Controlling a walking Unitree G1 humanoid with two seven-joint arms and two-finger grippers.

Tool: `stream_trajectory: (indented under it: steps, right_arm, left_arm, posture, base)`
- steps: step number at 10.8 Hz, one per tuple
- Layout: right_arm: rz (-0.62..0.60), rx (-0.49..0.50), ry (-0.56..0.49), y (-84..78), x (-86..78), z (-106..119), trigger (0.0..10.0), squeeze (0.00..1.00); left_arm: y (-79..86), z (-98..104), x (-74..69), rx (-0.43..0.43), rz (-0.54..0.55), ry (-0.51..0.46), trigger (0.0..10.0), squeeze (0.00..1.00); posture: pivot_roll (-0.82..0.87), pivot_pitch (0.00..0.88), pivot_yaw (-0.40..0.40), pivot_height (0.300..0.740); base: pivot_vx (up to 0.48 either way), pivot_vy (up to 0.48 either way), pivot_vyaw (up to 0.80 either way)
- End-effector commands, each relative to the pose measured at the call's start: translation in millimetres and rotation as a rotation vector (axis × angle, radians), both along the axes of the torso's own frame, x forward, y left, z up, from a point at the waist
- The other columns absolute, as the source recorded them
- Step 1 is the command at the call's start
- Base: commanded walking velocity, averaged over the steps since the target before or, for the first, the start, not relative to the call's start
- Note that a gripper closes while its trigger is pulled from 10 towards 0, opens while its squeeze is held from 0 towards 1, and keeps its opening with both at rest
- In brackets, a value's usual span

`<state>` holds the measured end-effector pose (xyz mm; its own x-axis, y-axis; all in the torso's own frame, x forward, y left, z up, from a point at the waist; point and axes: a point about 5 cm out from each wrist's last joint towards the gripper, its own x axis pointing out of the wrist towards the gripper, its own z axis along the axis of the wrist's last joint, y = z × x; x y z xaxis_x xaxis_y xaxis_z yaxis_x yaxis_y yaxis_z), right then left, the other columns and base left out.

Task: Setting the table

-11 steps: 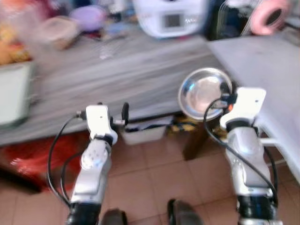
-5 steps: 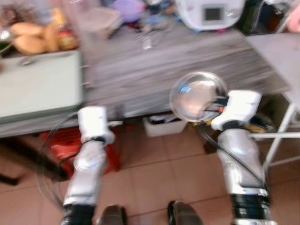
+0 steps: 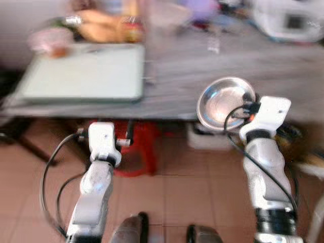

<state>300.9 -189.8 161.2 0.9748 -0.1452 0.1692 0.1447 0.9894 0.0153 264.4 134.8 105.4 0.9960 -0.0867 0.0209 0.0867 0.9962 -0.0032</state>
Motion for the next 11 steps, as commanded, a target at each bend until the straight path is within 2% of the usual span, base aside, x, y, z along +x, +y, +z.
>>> stream_trajectory:
  steps: [1, 4, 6, 8, 9, 11]
  right_arm:
    - [-0.042, 0.019, 0.018, -7.4, -3.9, -3.6, 10.0, 0.0]
    - [-0.055, 0.015, 0.028, -6.8, -15.3, -8.5, 10.0, 0.0]
    - [-0.102, 0.012, 0.034, -14.7, -22.8, -9.2, 10.0, 0.0]
    - [-0.178, 0.058, 0.083, -23.3, -27.2, -15.6, 10.0, 0.0]
    - [-0.211, 0.115, 0.125, -25.8, -29.1, -21.4, 10.0, 0.0]
    - [-0.202, 0.129, 0.182, -21.3, -41.8, -31.1, 10.0, 0.0]
  left_arm:
    - [-4.4, 6.3, -0.9, 0.001, -0.036, -0.02, 10.0, 0.0]
    - [-3.4, 8.2, -7.0, 0.019, -0.054, -0.03, 10.0, 0.0]
    - [-2.2, 10.1, -12.8, 0.042, -0.072, -0.037, 10.0, 0.0]
    - [0.0, 10.6, -14.4, 0.047, -0.071, -0.035, 10.0, 0.0]
    - [1.7, 10.5, -15.7, 0.058, -0.05, -0.028, 10.0, 0.0]
    - [19.2, 2.2, -23.1, 0.056, 0.025, 0.045, 10.0, 0.0]
  posture:
    - [-0.07, 0.173, 0.024, 0.74]
    - [-0.07, 0.171, 0.023, 0.74]
    - [-0.06, 0.172, 0.026, 0.74]
    - [-0.06, 0.174, 0.028, 0.74]
    - [-0.06, 0.175, 0.029, 0.74]
    - [-0.05, 0.18, 0.028, 0.74]
  base:
    - [0.435, 0.0, 0.0]
    - [0.458, 0.0, 0.0]
    - [0.446, 0.0, 0.0]
    - [0.403, -0.259, 0.0]
    - [0.0, 0.0, 0.0]
    - [0.0, 0.0, 0.0]
